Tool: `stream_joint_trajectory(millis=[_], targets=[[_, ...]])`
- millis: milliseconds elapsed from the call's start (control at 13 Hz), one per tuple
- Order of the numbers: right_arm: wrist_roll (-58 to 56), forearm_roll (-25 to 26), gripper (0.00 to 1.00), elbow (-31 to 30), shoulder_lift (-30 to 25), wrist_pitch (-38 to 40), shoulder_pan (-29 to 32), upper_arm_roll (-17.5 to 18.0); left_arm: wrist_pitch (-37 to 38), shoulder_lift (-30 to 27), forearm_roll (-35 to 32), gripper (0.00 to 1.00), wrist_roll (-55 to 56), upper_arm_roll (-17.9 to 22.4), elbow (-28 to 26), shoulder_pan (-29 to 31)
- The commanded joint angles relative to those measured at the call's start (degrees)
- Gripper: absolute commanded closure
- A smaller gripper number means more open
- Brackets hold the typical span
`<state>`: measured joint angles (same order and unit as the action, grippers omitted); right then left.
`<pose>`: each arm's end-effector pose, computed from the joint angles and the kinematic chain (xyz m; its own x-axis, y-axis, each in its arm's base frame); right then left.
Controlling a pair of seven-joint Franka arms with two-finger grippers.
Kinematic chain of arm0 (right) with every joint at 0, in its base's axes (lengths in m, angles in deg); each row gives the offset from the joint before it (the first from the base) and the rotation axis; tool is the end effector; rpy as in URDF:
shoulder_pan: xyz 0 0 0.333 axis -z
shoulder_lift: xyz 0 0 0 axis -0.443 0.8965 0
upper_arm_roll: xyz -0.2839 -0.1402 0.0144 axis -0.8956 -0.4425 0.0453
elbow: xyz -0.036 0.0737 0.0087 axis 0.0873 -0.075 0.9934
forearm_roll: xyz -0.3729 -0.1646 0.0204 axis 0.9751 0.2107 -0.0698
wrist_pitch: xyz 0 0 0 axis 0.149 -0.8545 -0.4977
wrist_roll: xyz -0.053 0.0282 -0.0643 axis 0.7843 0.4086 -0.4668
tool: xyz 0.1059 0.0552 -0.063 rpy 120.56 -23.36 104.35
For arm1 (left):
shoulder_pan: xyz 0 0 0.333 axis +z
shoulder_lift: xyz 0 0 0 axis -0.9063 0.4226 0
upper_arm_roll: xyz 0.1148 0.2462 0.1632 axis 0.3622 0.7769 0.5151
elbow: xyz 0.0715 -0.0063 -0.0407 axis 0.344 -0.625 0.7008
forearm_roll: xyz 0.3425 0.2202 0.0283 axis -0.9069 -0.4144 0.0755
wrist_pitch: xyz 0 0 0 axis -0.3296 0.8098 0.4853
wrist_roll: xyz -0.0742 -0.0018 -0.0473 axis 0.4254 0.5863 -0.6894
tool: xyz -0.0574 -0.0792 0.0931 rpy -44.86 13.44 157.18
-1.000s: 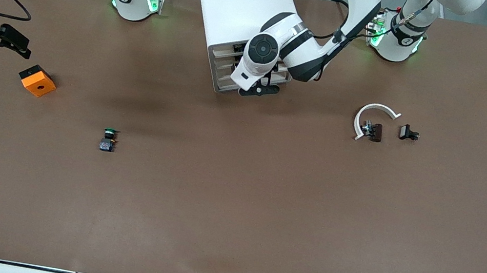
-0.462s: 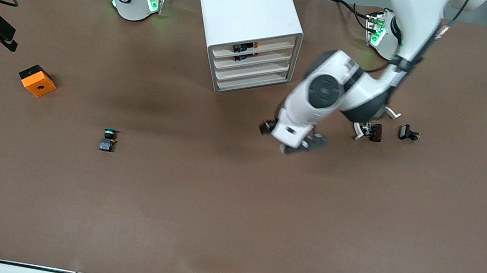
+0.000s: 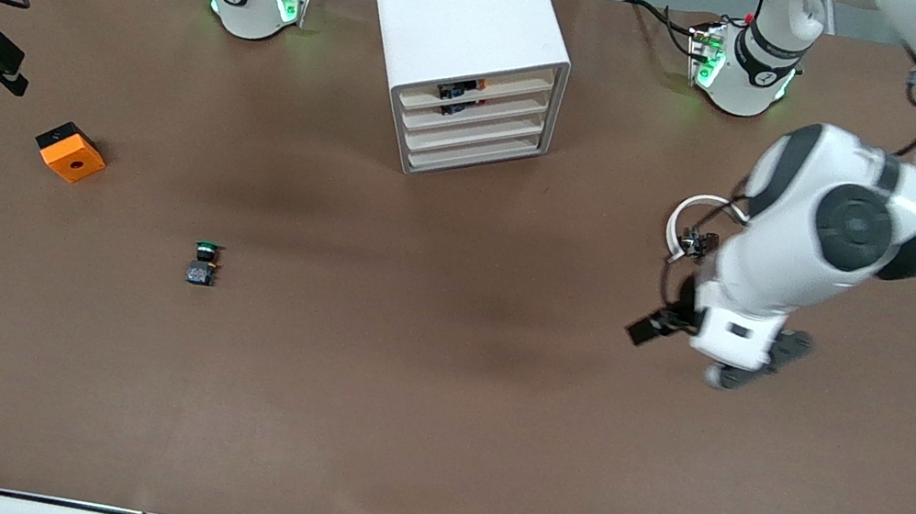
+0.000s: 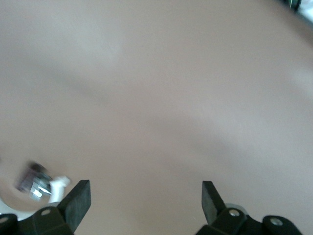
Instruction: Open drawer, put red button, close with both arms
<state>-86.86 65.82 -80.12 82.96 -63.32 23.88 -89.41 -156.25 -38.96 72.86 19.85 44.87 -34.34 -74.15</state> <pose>0.5477 -0.0324 0.6062 0.9994 0.0247 0.0248 0.0246 -0.9997 0.0029 0.6529 -0.2106 0.4387 0.8630 0.5051 -0.0016 0.5042 -0.8611 0.0654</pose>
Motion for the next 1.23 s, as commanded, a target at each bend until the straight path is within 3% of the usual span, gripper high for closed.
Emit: stream_joint_trajectory(millis=[0,385,846,1154], targets=[[-0.54,0.57,0.00,1.80,0.14,0.56,0.83,0.66,6.57,-4.02,-2.07,0.00,-6.85,-0.58,1.91,2.63],[-0.54,0.66,0.00,1.98,0.66,0.73,0.83,0.66,17.65,-13.42,-1.64,0.00,-19.07,-0.49,1.13,6.24],[-0.54,0.48,0.00,2.06,0.75,0.73,0.74,0.66,18.90,-28.98,-0.93,0.00,-40.08,-0.23,-13.62,10.98],[-0.54,0.40,0.00,1.98,0.84,0.82,0.65,0.66,18.90,-30.50,-0.32,0.00,-43.36,2.41,-15.49,11.43]])
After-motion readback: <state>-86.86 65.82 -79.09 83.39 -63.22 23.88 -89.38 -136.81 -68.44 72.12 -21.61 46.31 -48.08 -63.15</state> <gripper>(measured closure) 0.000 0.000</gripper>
